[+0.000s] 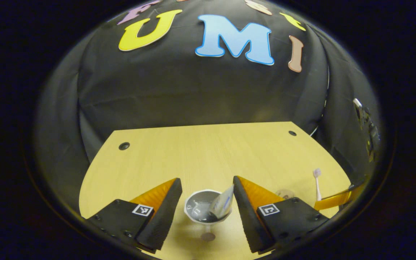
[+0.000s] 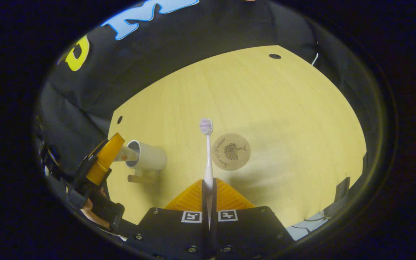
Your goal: Put the toothbrush and toothpaste on the desktop into the cup, then pick up the cup and place it on the coaster on the desktop.
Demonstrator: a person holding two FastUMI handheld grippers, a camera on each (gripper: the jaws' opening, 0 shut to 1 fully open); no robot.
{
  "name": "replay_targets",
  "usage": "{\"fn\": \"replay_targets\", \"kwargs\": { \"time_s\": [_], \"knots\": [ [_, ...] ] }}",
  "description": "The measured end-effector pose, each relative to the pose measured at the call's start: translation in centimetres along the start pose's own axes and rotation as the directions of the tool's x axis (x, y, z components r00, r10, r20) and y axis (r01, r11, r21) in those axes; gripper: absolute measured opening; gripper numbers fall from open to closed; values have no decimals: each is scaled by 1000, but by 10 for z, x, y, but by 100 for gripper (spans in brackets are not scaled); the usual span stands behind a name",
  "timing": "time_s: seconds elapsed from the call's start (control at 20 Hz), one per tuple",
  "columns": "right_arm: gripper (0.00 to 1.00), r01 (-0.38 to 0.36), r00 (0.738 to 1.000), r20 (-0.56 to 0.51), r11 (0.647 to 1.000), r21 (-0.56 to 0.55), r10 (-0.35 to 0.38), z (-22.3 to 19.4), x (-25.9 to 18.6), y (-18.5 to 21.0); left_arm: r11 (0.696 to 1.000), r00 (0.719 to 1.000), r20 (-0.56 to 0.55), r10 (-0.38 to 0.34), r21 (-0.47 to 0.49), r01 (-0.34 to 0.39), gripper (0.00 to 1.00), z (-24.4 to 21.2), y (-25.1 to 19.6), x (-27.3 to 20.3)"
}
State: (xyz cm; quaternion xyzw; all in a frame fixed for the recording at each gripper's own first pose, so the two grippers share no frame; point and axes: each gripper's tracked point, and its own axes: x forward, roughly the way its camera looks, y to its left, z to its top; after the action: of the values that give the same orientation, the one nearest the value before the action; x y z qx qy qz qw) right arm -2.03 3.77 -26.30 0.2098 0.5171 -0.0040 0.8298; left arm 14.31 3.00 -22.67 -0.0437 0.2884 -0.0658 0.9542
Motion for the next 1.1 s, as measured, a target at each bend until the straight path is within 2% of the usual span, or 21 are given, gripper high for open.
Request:
{"fn": "replay_targets", "kwargs": {
  "time_s": [0.05, 0.1, 0.15, 0.35, 0.7, 0.85, 0.9, 1.0, 1.05, 1.1],
  "knots": [
    [2, -9, 1000, 16, 1000, -6, 9, 8, -1, 8, 1000, 1000, 17, 1, -1, -1, 86, 5, 2, -10],
    [2, -20, 999, 34, 1000, -11, 21, 15, 0, 17, 1000, 1000, 31, 3, -2, -3, 90, 9, 3, -18],
    [2, -31, 998, 49, 999, -17, 32, 23, 0, 26, 1000, 999, 45, 10, -4, -10, 86, 13, 7, -27],
    [2, -71, 991, 109, 997, -39, 75, 51, 6, 67, 999, 996, 80, 44, -29, -42, 86, 22, 36, -64],
    [2, -173, 964, 191, 983, -66, 183, 70, 31, 149, 986, 985, 64, 160, -58, -156, 86, 4, 111, -119],
    [2, -184, 958, 209, 979, -87, 198, 69, 48, 166, 977, 977, 51, 208, -65, -204, 86, -7, 139, -136],
    [2, -186, 955, 218, 978, -89, 201, 70, 54, 170, 973, 974, 48, 223, -69, -219, 90, -10, 148, -140],
    [2, -190, 947, 245, 978, -91, 207, 76, 60, 174, 966, 967, 39, 250, -76, -247, 90, -16, 161, -149],
    [2, -188, 945, 256, 979, -85, 204, 78, 63, 175, 963, 965, 34, 260, -81, -257, 86, -19, 166, -155],
    [2, -185, 941, 273, 980, -80, 200, 83, 66, 174, 961, 963, 29, 268, -86, -265, 86, -21, 169, -158]
  ]
}}
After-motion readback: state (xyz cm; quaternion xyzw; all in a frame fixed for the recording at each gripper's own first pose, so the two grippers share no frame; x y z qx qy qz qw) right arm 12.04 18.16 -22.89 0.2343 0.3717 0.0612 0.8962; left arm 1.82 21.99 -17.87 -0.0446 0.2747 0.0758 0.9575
